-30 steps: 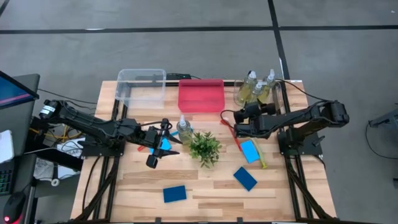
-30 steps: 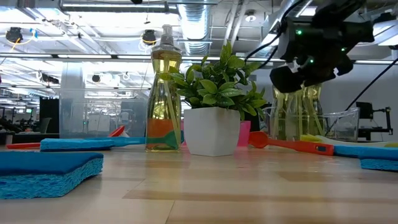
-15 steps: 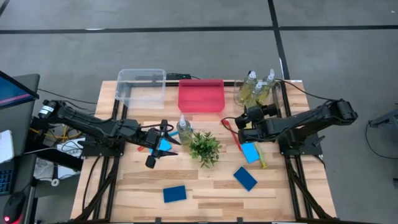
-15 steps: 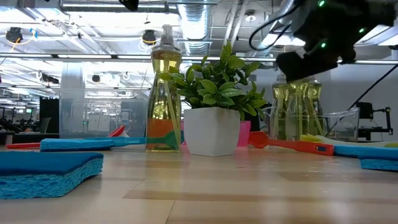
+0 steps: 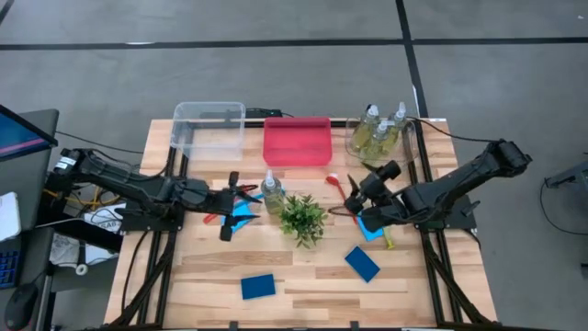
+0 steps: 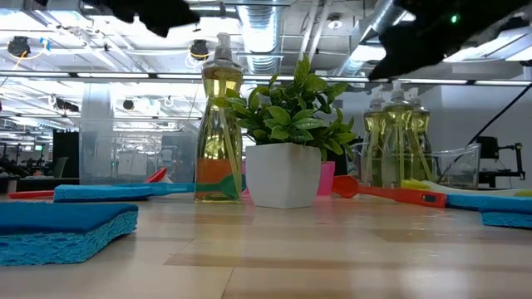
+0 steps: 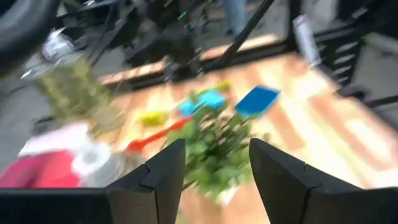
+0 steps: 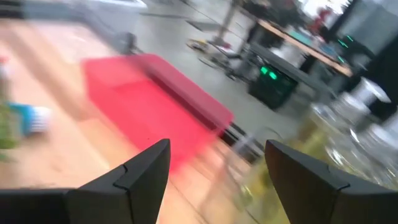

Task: Pick & Place Kitchen Sink Supplies
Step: Put the green dishwashing liquid dispenser into the right transparent bin

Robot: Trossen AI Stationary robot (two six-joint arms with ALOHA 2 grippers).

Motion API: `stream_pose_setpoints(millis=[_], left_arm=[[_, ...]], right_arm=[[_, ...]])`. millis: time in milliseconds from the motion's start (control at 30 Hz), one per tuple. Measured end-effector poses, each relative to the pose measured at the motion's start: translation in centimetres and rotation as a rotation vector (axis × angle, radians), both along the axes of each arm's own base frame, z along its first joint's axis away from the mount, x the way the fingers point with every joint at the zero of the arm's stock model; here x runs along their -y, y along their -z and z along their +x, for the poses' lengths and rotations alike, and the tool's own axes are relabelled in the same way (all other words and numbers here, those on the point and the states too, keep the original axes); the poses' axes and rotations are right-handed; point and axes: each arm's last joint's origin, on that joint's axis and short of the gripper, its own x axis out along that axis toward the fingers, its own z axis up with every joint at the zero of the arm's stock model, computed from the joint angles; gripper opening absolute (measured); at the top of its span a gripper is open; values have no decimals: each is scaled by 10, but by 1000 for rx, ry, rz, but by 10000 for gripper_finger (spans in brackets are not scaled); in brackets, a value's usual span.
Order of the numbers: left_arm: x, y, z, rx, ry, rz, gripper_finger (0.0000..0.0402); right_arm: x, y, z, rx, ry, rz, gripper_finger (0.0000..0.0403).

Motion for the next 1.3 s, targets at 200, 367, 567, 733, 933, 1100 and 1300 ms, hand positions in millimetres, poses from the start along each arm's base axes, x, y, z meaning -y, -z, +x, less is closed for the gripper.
stream_pose_setpoints(millis=[200,367,567,733,933,1100,1300], left_arm=[[-12,7,8,-23,-155,-21,181],[-23,6,10,-10,-219,-67,181],[-25,1,11,40,-228,-83,181],[-25,-5,12,101,-226,-100,181],[-25,-4,13,100,-235,-138,181],[-25,-4,12,108,-299,-119,181],[-24,-4,12,110,-310,-112,200]], right_arm=[[-19,-18,10,27,-131,-63,256],[-29,-29,13,65,-183,-88,256],[-30,-31,13,77,-191,-88,256],[-30,-31,13,82,-190,-85,256],[-30,-32,14,92,-189,-81,256],[-31,-33,14,102,-189,-76,256],[-31,-33,14,102,-189,-76,256]])
